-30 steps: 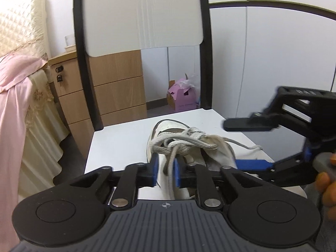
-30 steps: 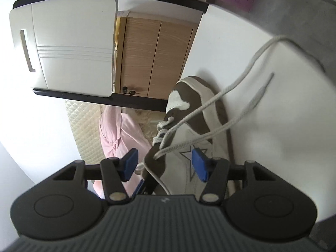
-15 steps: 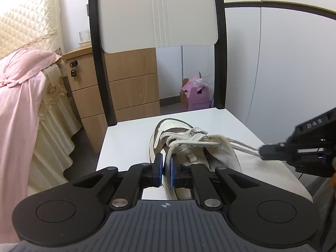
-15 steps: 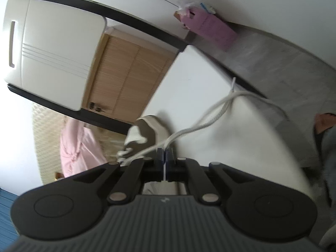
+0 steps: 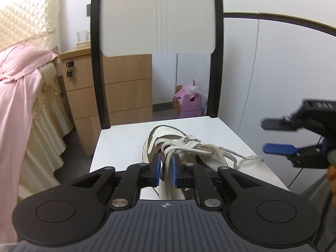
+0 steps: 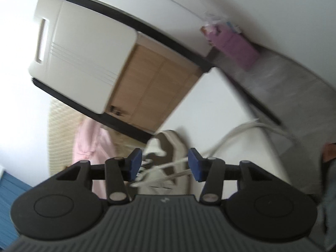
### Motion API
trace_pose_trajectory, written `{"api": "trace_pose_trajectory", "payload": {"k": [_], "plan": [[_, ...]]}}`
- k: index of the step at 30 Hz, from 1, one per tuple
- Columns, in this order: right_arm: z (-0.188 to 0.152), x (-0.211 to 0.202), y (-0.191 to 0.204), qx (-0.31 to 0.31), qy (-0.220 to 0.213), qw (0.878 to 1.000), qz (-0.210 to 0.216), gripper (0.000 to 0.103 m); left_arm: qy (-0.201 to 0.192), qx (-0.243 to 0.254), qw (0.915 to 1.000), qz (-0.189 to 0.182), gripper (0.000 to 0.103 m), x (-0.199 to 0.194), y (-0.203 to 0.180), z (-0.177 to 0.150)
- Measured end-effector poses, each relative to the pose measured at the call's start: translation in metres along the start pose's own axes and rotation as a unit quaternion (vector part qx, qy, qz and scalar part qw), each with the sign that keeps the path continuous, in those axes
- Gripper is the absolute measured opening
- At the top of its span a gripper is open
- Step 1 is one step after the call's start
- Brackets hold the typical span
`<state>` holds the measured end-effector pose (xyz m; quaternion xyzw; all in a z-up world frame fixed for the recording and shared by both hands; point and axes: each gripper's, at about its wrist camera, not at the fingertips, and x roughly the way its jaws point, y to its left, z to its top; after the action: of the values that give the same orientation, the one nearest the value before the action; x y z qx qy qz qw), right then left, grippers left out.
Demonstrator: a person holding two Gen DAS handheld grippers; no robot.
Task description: Lace up shoes with both hands
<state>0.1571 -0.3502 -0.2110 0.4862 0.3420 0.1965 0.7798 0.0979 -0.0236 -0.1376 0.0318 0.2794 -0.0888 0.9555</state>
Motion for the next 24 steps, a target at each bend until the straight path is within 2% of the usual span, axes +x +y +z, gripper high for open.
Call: {"api": "trace_pose_trajectory", "payload": {"k": [1,3,7,10,12,13,14,16,20,24], "plan": [[0.001,0.006,-0.001,0.009,0.006,1.0,0.009,0.054,-0.007,0.004,1.0,-0.002,0.026,-0.002,0.0,0.0],[0.001,0.019,-0.002,0.032,0.023,0.999,0.028,0.055,-0.023,0.013,0.9996,-0.006,0.04,-0.007,0.002,-0.001],[-0.007,0.05,-0.006,0.081,0.064,0.994,0.034,0.056,-0.039,0.019,0.999,-0.012,0.041,-0.008,0.009,0.0],[-0.009,0.061,-0.009,0.1,0.058,0.993,0.022,0.056,-0.043,0.019,0.9988,-0.013,0.045,-0.003,0.017,0.001],[-0.006,0.063,-0.011,0.107,0.036,0.993,0.011,0.055,-0.045,0.018,0.9988,-0.008,0.045,0.0,0.022,0.003],[-0.004,0.063,-0.012,0.108,0.022,0.994,0.005,0.05,-0.043,0.018,0.9989,-0.006,0.045,0.003,0.024,0.004],[0.0,0.063,-0.013,0.108,0.008,0.994,0.0,0.032,-0.041,0.014,0.999,-0.005,0.045,0.005,0.027,0.005],[0.009,0.058,-0.013,0.108,-0.025,0.994,-0.001,0.018,-0.041,0.001,0.9991,-0.008,0.045,0.007,0.033,0.008],[0.029,0.039,-0.015,0.118,-0.098,0.988,0.017,0.013,-0.037,-0.031,0.9987,-0.019,0.045,0.009,0.041,0.01],[0.056,0.017,-0.016,0.129,-0.152,0.979,0.039,0.007,-0.031,-0.039,0.9985,-0.022,0.045,0.013,0.041,0.011]]}}
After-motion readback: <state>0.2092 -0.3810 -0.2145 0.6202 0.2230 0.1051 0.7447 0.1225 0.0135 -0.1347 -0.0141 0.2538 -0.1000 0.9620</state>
